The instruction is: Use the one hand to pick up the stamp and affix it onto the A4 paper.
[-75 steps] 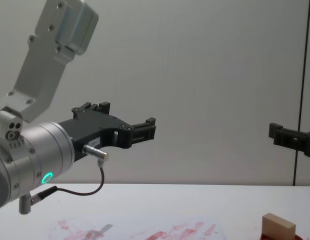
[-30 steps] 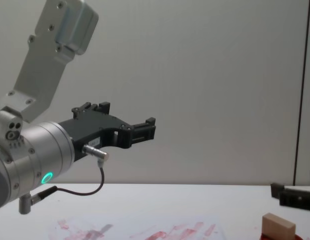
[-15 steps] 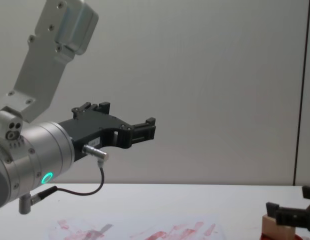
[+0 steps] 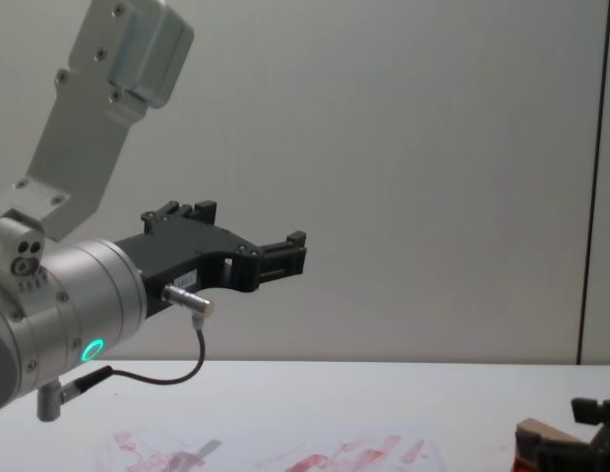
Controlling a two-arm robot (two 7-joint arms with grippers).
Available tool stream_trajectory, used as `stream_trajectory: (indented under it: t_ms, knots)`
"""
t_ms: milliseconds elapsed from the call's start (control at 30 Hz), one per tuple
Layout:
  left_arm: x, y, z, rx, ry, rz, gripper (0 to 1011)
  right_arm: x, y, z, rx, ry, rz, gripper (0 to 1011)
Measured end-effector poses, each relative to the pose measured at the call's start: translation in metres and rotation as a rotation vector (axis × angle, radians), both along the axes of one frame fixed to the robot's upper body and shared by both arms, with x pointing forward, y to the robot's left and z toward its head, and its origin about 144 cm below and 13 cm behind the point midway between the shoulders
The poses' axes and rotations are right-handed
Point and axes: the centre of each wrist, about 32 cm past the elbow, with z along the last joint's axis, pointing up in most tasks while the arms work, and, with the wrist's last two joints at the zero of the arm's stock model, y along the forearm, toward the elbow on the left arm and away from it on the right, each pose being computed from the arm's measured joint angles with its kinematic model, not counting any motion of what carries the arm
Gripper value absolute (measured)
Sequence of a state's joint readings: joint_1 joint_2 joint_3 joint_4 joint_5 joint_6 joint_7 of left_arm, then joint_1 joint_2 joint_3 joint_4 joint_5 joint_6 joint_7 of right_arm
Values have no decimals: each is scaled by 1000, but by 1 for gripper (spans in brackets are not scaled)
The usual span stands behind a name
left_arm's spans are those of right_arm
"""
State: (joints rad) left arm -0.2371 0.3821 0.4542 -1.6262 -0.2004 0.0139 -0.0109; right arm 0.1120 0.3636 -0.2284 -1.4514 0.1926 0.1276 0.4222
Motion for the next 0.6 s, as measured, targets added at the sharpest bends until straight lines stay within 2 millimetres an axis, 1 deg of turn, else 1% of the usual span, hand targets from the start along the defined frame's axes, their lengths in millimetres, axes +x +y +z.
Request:
stream_trajectory:
  t_ms: [33, 67, 133, 167, 200, 233, 300, 333, 433, 467, 500, 567, 600]
  knots:
    - [0, 0, 0, 0, 0, 0, 1003, 0, 0, -1, -2, 3, 2, 855]
    - [0, 0, 0, 0, 0, 0, 1002, 1, 0, -1, -4, 6, 3, 806]
    - [0, 0, 0, 0, 0, 0, 1002, 2, -1, -2, -8, 14, 6, 754]
    - [0, 0, 0, 0, 0, 0, 1002, 2, -1, -3, -10, 16, 8, 712]
    - [0, 0, 0, 0, 0, 0, 1002, 2, -1, -3, -11, 18, 8, 712]
    - [0, 0, 0, 0, 0, 0, 1002, 3, -2, -4, -13, 24, 11, 653]
    - [0, 0, 0, 0, 0, 0, 1002, 4, -3, -5, -16, 28, 12, 616]
    - [0, 0, 0, 0, 0, 0, 1002, 4, -3, -6, -18, 32, 14, 560]
    - [0, 0, 0, 0, 0, 0, 1003, 5, -4, -7, -21, 36, 16, 493]
    - [0, 0, 0, 0, 0, 0, 1002, 5, -4, -7, -22, 38, 17, 430]
    - [0, 0, 0, 0, 0, 0, 1002, 5, -4, -7, -23, 39, 17, 417]
    - [0, 0, 0, 0, 0, 0, 1002, 6, -5, -8, -24, 41, 18, 330]
    - [0, 0, 0, 0, 0, 0, 1002, 6, -5, -8, -24, 41, 18, 311]
